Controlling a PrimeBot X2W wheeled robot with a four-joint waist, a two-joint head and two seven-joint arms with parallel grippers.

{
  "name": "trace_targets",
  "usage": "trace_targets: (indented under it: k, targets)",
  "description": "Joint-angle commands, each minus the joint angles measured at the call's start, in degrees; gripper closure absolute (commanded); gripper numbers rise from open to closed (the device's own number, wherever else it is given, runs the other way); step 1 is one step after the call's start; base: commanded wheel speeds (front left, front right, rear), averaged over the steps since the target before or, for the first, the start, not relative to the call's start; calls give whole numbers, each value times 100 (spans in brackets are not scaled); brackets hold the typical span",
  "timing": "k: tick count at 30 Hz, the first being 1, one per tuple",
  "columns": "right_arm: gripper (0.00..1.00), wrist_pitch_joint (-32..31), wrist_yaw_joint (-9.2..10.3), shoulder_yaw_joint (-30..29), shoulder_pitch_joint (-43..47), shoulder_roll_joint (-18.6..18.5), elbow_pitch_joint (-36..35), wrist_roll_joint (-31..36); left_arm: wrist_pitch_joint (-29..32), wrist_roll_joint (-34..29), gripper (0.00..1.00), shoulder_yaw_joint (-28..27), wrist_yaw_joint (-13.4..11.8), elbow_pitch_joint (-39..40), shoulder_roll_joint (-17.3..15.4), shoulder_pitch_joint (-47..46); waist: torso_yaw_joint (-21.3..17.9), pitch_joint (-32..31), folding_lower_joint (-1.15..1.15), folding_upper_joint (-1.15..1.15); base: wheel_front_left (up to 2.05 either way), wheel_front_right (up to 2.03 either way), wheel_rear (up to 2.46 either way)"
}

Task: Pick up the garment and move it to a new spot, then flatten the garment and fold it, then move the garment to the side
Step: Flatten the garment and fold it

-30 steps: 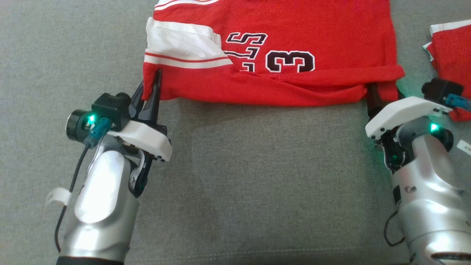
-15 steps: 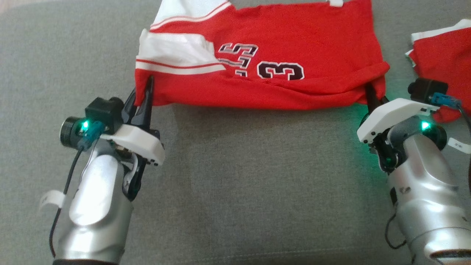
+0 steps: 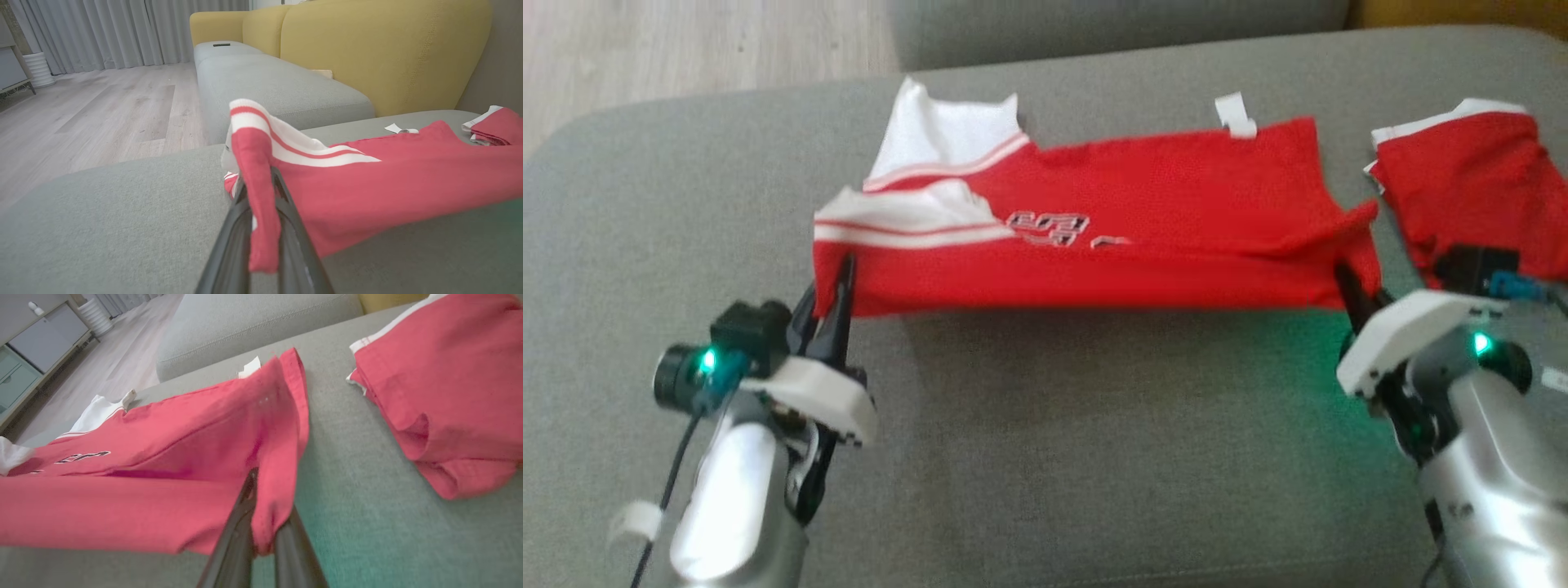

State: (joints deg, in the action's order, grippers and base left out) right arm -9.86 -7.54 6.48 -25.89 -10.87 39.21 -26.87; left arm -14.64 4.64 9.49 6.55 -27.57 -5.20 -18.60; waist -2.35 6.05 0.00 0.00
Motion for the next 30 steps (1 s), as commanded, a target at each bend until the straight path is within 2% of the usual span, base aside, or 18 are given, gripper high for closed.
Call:
trace_targets:
  k: [1,11,19,20,21,22,26,30]
  targets:
    - [100,-103,5,49,93,-97,-344,-84,-36,26,100,-264,-9,265,-196,4,-3,-132,0,0,0,0,0]
    - [100,-540,5,-280,1332,155,-1316,-155,-36,118,100,37,48,289,-154,758,47,-383,0,0,0,0,0]
    - [100,-639,5,-534,1814,421,-1632,209,-33,125,100,318,42,-479,-171,735,-3,-351,0,0,0,0,0]
    - [100,-639,5,-552,1823,440,-1645,270,-34,125,66,299,1,-574,-175,696,-15,-341,0,0,0,0,0]
    - [44,-605,5,-579,1825,455,-1669,348,-34,125,0,278,-38,-630,-178,655,-24,-332,0,0,0,0,0]
    - [0,-575,5,-613,1827,478,-1688,401,-34,129,0,249,-78,-642,-176,621,-34,-322,0,0,0,0,0]
    - [0,-396,5,-666,1786,513,-1895,582,-35,187,0,77,-221,-346,-135,551,-59,-275,0,0,0,0,0]
    - [0,11,5,-729,1691,495,-2319,866,-35,232,0,-121,-273,378,-76,525,-75,-188,0,0,0,0,0]
